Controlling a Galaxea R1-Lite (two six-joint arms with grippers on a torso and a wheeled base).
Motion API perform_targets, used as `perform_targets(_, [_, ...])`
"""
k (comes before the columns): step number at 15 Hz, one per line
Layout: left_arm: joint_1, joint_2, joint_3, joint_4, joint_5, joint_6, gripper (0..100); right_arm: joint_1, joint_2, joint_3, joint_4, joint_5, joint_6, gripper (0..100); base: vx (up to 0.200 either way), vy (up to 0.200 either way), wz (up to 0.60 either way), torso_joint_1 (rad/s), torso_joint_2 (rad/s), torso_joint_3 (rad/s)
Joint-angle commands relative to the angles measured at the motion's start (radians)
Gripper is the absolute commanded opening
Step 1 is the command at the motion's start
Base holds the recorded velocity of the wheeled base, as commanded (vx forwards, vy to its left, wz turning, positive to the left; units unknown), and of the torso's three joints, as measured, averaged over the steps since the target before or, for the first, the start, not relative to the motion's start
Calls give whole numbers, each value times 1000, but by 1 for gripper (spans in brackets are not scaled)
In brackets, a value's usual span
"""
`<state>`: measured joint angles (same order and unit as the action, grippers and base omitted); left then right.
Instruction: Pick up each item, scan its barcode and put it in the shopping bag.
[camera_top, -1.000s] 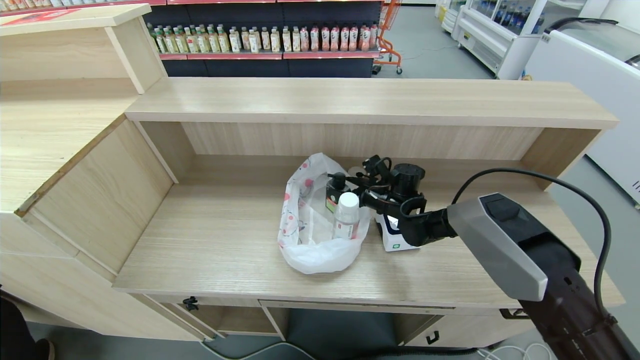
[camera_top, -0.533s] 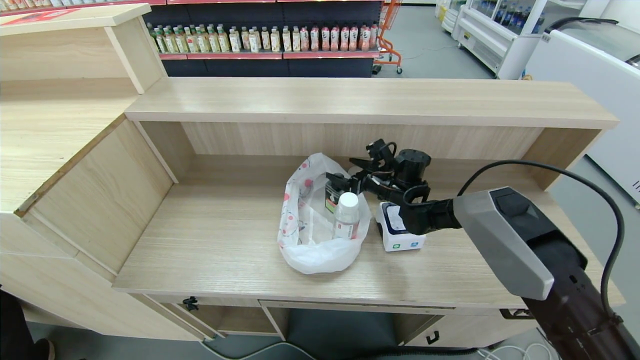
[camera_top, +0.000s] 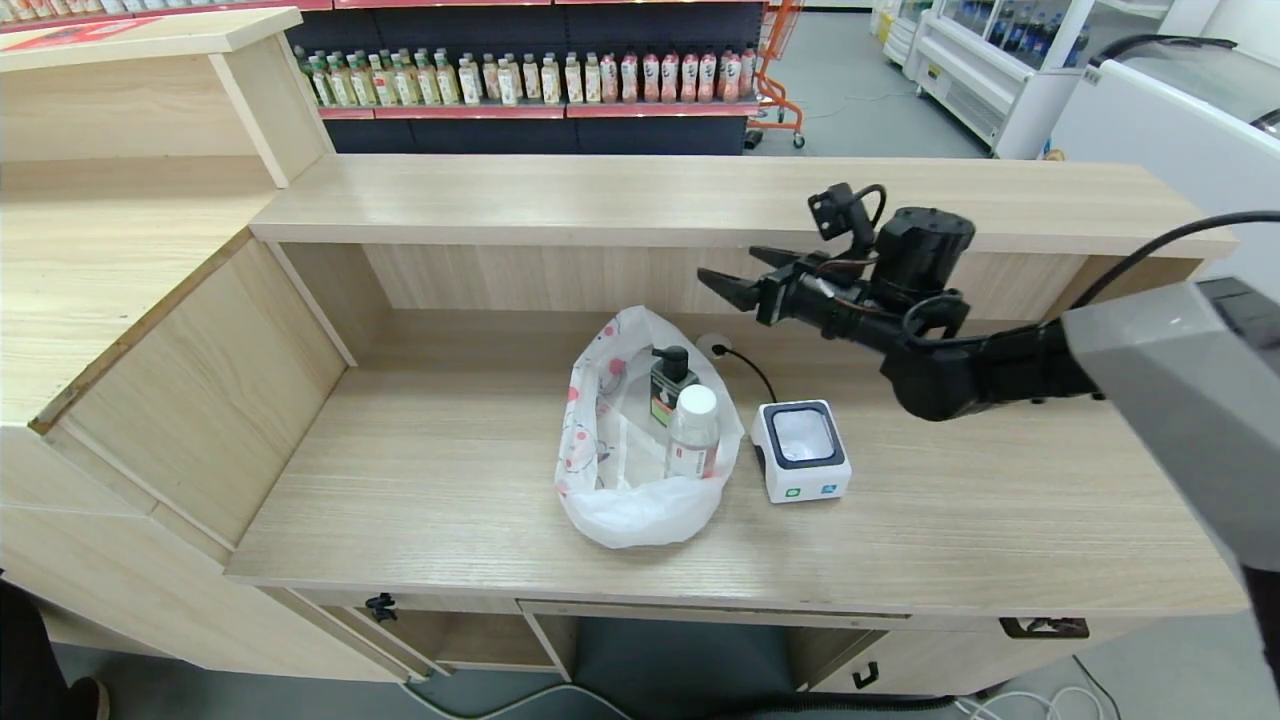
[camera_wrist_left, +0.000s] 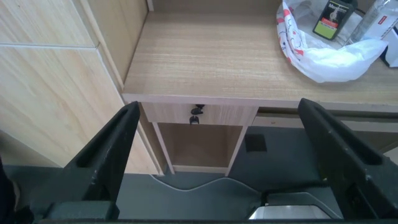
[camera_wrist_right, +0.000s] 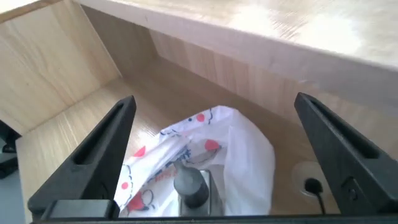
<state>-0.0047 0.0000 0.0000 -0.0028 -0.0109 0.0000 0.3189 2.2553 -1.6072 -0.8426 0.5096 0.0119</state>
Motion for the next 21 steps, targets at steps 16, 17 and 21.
perform_targets(16, [0,2,0,0,2,0,100,-486,-1689,1607,296,-121,-133,100,0,0,0,0,0,0])
perform_targets(17, [0,2,0,0,0,0,100,-443,-1784,1607,416,-158,-132,100,0,0,0,0,0,0])
perform_targets(21, [0,2,0,0,2,0,100,-353,-2097,1607,728,-295,-136,100,0,0,0,0,0,0])
